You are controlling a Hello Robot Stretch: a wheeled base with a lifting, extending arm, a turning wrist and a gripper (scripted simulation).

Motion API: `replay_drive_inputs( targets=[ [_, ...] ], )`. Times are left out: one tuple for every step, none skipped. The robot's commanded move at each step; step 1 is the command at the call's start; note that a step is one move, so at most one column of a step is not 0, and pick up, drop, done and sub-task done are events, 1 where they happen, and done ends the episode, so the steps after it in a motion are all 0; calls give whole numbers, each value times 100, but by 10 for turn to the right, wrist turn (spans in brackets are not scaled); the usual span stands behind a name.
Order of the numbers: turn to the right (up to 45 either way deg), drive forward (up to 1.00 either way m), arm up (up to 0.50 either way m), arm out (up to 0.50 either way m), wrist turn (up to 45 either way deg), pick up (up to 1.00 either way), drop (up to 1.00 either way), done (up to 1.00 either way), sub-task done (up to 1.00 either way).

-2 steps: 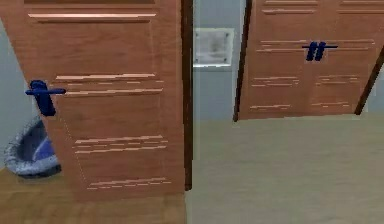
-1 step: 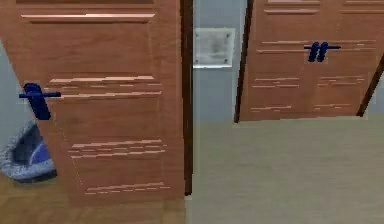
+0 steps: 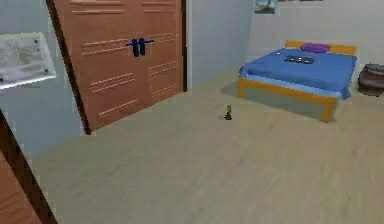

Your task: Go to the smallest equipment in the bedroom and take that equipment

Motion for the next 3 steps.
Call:
replay_drive_inputs(
  targets=[
    [360,0,0,0,0,0,0,0,0],
    [30,0,0,0,0,0,0,0,0],
    [0,40,0,0,0,0,0,0,0]
  ],
)
